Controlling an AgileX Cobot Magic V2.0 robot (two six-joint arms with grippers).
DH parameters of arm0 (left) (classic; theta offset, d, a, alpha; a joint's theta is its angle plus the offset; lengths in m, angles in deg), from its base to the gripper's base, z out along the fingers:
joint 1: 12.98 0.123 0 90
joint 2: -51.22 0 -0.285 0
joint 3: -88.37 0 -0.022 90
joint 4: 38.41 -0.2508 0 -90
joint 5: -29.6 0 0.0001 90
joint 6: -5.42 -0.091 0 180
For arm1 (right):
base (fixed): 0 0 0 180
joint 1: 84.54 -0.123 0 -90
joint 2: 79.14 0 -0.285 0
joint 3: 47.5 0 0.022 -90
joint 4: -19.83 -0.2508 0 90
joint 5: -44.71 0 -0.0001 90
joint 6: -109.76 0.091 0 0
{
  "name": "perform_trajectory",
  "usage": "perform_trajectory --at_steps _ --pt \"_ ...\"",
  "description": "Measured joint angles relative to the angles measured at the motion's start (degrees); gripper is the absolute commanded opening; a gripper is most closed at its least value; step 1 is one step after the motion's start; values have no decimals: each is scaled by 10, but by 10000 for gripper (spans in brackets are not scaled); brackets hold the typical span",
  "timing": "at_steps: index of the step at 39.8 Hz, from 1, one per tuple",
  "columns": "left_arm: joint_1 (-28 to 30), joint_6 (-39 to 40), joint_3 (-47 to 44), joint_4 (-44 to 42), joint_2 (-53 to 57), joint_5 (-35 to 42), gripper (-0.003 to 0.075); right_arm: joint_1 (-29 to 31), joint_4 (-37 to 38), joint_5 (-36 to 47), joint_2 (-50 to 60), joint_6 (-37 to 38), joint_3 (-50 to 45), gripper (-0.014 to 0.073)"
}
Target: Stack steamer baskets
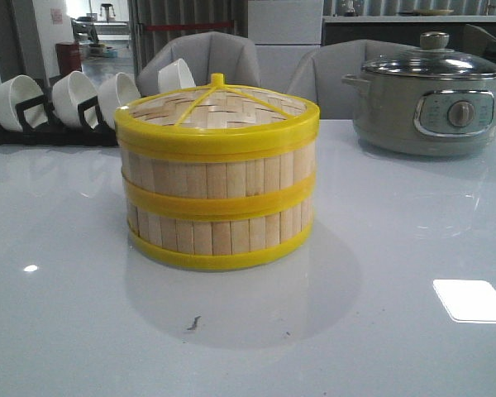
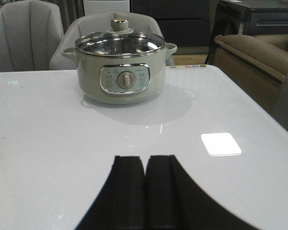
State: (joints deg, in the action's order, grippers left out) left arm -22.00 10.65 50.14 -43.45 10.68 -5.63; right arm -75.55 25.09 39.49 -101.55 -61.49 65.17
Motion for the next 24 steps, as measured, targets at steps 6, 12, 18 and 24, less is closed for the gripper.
perform_trajectory --at_steps 6,12,18,24 --pt "0 0 0 0 0 0 87 0 0 -10 0 0 0 41" --pt "0 0 0 0 0 0 87 0 0 -12 0 0 -1 41" --pt "0 0 0 0 0 0 87 0 0 -12 1 0 -1 41" --pt "0 0 0 0 0 0 87 0 0 -12 1 0 -1 41"
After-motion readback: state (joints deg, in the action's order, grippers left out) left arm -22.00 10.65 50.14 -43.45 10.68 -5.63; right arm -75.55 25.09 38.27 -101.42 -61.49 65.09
